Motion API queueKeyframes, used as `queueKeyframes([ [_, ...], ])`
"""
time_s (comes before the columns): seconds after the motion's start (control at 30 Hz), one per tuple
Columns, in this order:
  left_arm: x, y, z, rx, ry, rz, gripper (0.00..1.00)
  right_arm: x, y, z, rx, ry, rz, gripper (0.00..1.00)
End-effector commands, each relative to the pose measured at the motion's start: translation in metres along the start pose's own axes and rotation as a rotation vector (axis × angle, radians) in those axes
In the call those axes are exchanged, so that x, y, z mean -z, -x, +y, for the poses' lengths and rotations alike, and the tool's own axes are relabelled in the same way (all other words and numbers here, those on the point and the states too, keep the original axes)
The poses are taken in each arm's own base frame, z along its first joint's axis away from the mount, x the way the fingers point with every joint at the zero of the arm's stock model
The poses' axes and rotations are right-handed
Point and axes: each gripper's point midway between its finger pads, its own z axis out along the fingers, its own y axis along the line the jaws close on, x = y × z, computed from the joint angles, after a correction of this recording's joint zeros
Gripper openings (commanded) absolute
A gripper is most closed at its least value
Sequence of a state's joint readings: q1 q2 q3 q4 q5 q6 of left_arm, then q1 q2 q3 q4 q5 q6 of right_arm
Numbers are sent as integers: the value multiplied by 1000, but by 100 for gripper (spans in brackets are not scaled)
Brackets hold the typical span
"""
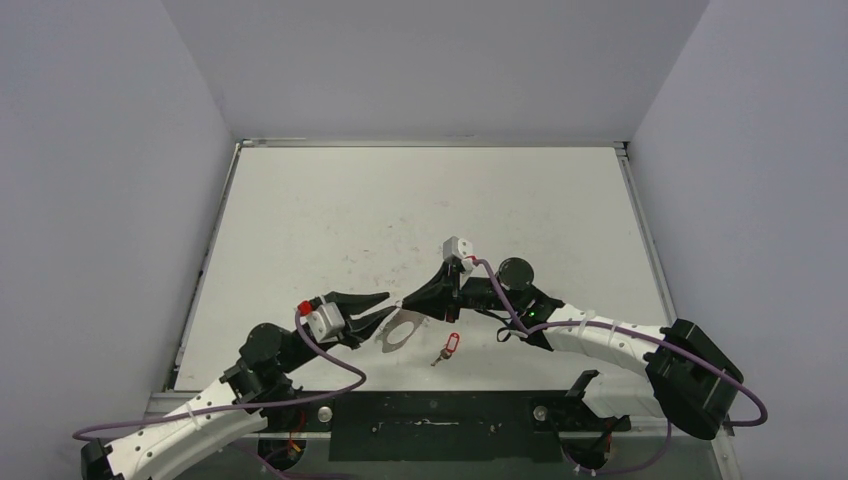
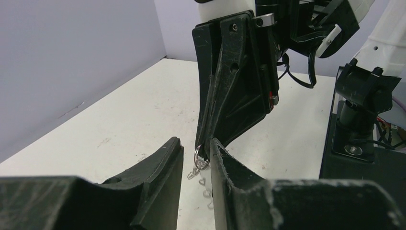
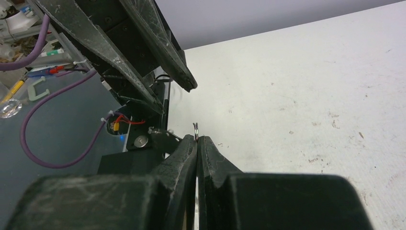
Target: Put the keys on the keyring
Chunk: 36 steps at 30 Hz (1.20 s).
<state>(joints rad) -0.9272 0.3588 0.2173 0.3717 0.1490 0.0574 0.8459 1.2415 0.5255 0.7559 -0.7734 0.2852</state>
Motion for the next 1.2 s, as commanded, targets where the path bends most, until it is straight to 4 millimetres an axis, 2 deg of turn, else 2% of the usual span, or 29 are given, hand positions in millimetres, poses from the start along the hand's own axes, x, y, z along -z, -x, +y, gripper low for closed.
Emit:
queueKeyframes([
  [0.0,6,-4,1,38,20,6,25,-6,35,9,66,39,-104,0],
  [0.37,4,-23,-4,57,-3,51,29,-6,41,12,64,50,-121,0],
  [0.47,-1,-18,-4,56,-5,26,29,-6,42,12,64,50,-123,0],
  [0.6,-7,-12,-3,51,-9,-7,23,-7,40,12,59,52,-119,0],
  [0.77,-13,-8,-5,48,-23,-27,22,-8,41,12,60,54,-120,0],
  [0.93,-13,-6,-5,47,-26,-37,15,-9,40,12,59,55,-117,0],
  [1.07,-11,-4,-5,45,-22,-42,1,-8,39,12,59,55,-116,0],
  [1.17,-9,-7,-2,47,-3,-31,0,-8,40,12,60,54,-116,0],
])
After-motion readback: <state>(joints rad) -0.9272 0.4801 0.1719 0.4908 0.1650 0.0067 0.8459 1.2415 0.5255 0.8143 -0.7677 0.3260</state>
